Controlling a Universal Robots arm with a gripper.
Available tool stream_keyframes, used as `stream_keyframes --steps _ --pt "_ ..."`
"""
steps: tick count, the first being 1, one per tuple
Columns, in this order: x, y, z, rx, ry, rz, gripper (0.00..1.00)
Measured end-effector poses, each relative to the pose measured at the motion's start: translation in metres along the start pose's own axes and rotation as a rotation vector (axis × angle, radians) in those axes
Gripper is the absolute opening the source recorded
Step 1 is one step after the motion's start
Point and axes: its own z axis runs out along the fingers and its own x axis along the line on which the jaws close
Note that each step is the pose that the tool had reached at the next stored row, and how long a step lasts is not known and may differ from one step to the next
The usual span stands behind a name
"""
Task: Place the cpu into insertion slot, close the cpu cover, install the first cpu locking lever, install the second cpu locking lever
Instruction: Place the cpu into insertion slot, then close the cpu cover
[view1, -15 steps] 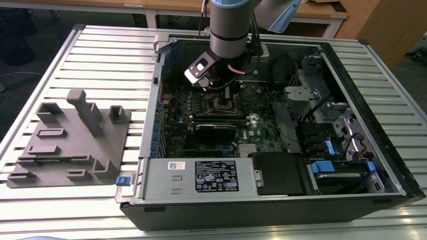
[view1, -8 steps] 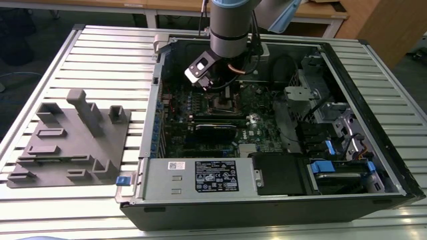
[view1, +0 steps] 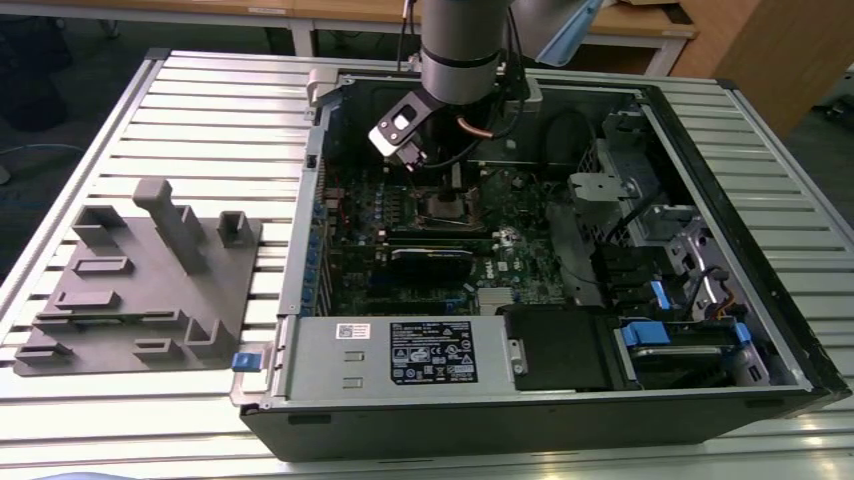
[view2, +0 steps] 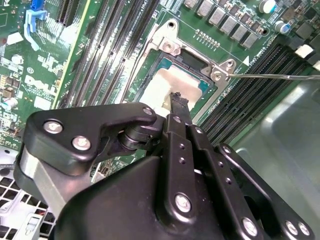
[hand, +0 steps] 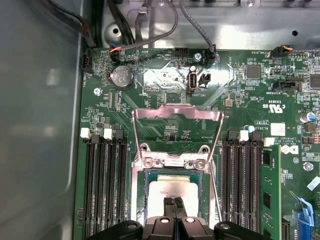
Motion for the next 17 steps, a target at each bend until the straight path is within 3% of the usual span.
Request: stream_keyframes --steps 17 --pt "0.0001 0.0003 -0.0046 0.0003 -0.0004 0.000 0.11"
